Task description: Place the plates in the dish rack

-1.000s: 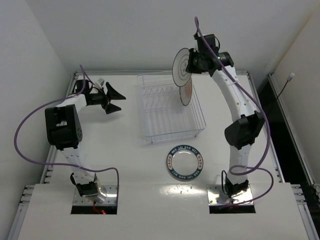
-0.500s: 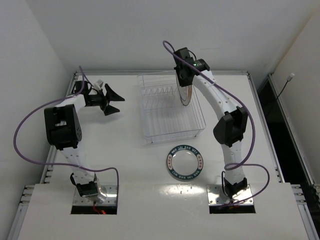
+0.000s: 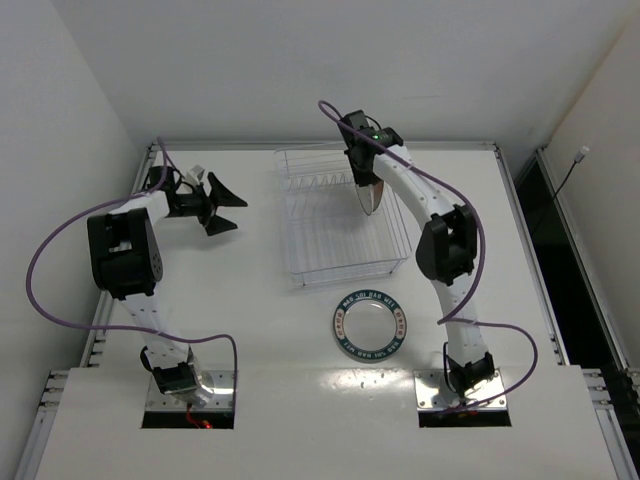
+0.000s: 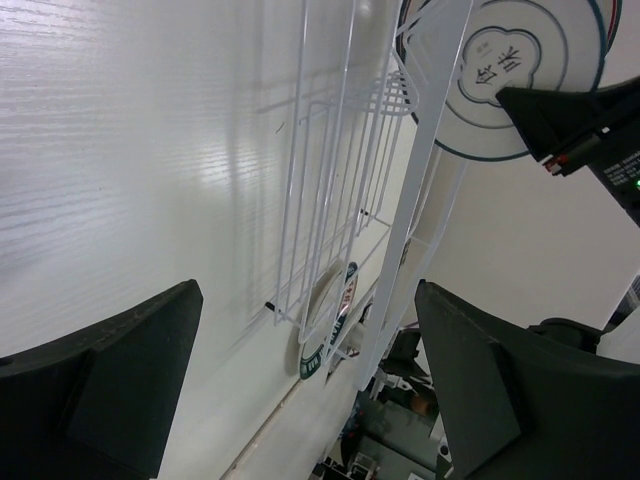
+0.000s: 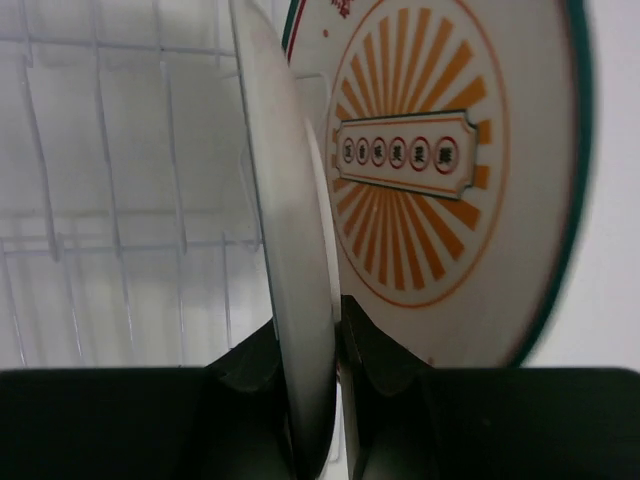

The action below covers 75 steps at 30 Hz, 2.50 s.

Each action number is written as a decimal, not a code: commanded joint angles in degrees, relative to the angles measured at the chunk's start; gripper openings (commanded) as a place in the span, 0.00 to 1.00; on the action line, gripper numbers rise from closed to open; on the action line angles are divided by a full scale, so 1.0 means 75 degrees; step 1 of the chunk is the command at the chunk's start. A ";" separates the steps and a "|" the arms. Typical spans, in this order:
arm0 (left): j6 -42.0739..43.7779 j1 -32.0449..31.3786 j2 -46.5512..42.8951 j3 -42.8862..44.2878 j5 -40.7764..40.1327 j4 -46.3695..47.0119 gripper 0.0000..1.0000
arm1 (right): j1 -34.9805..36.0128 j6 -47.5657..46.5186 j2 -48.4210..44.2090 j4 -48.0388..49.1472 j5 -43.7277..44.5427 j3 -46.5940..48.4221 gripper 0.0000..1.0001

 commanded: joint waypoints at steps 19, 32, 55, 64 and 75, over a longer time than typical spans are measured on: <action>0.0261 0.0330 0.0165 -0.0095 0.0028 -0.0161 0.86 | -0.0993 0.1689 -0.4606 -0.0558 -0.1812 -0.2805 0.67; 0.0414 0.0470 0.0471 0.0046 0.0110 -0.0313 0.86 | -0.2975 0.1655 -0.9321 0.2488 -0.8165 -1.2508 0.73; 0.0414 0.0470 -0.0068 -0.0833 0.0110 -0.0079 0.86 | -0.2822 0.1491 -0.7072 0.4613 -0.7933 -1.4063 0.02; -0.0017 0.0470 -0.0325 -0.1230 0.0355 0.0517 0.86 | -0.2753 0.1491 -0.9273 0.1730 -0.7802 -1.2177 0.00; -0.0418 0.0470 -0.0502 -0.1466 0.0461 0.1163 0.86 | -0.2752 0.1643 -1.0261 0.0416 -0.8039 -0.8899 0.00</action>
